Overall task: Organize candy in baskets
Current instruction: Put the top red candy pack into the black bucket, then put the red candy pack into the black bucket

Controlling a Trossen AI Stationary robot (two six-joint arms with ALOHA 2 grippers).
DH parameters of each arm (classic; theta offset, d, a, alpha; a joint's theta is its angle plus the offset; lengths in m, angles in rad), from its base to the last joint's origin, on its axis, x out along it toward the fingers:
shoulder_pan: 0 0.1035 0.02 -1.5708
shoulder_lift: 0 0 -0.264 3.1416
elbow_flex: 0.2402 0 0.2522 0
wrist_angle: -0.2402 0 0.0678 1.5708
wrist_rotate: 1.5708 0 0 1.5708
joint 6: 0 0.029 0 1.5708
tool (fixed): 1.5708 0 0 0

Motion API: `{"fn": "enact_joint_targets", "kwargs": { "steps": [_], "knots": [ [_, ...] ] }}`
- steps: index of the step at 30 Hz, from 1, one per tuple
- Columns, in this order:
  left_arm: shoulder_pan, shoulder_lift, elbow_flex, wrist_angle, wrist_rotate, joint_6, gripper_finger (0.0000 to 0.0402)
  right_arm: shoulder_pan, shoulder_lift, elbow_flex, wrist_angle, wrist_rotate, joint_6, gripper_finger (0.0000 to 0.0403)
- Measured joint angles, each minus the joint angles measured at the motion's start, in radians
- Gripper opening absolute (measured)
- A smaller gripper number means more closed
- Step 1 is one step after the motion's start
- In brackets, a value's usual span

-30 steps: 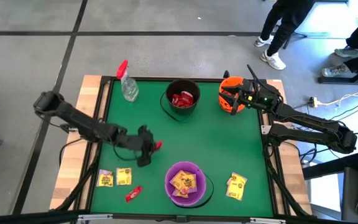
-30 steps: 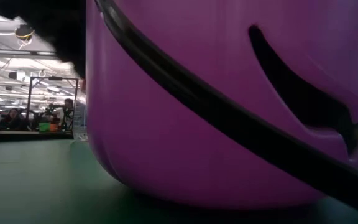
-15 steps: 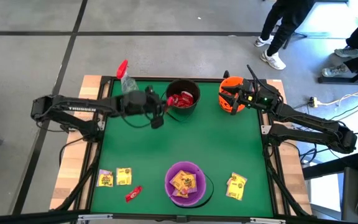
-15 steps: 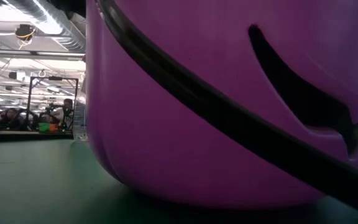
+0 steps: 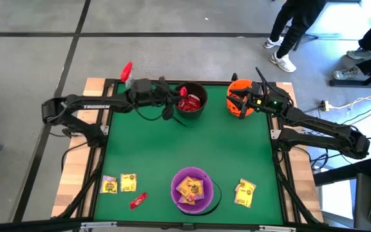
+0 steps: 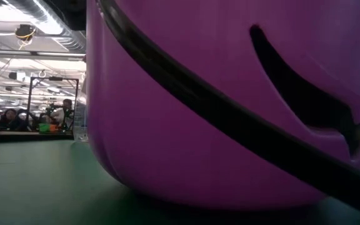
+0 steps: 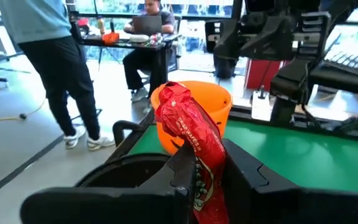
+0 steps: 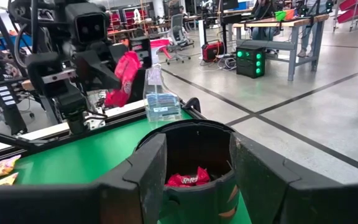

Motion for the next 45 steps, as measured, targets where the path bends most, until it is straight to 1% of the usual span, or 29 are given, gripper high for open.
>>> {"fn": "enact_joint_targets", "kwargs": {
  "steps": [4,11,13,16,21,25,28,31,36,42,45],
  "knots": [
    [0.019,0.054,0.0,0.031,0.014,-0.041,0.0041,0.0,0.0,0.0,0.0,0.0,0.0,0.0177],
    [0.05,0.134,0.0,0.036,0.013,-0.054,0.0042,0.0,0.0,0.0,0.0,0.0,0.001,0.0177],
    [0.054,0.148,0.0,0.038,0.009,-0.055,0.0049,0.0,0.0,0.0,0.0,0.0,0.001,0.0177],
    [0.054,0.157,0.0,0.045,0.006,-0.055,0.0077,0.001,0.0,0.0,-0.001,0.0,0.001,0.0177],
    [0.054,0.157,0.0,0.053,0.004,-0.056,0.014,0.001,0.0,0.0,-0.001,0.0,0.001,0.0177],
    [0.054,0.154,0.015,0.035,0.005,-0.071,0.0171,0.001,0.0,0.0,-0.001,0.0,0.001,0.0177],
    [0.054,0.127,0.049,-0.021,0.006,-0.069,0.0179,0.001,0.0,0.0,-0.004,0.0,0.003,0.0177],
    [0.048,0.071,0.086,-0.105,0.014,-0.037,0.018,0.001,0.0,0.0,-0.012,0.0,0.003,0.0177],
    [0.004,-0.033,0.151,-0.263,0.019,-0.021,0.018,0.0,0.0,0.0,-0.031,0.0,0.003,0.0177],
    [-0.107,-0.154,0.172,-0.47,0.007,-0.011,0.018,0.001,0.0,0.0,-0.029,0.001,0.003,0.0177],
    [-0.197,-0.187,0.172,-0.617,-0.058,-0.01,0.018,0.001,0.0,0.0,-0.028,0.0,0.003,0.0177]
  ]
}}
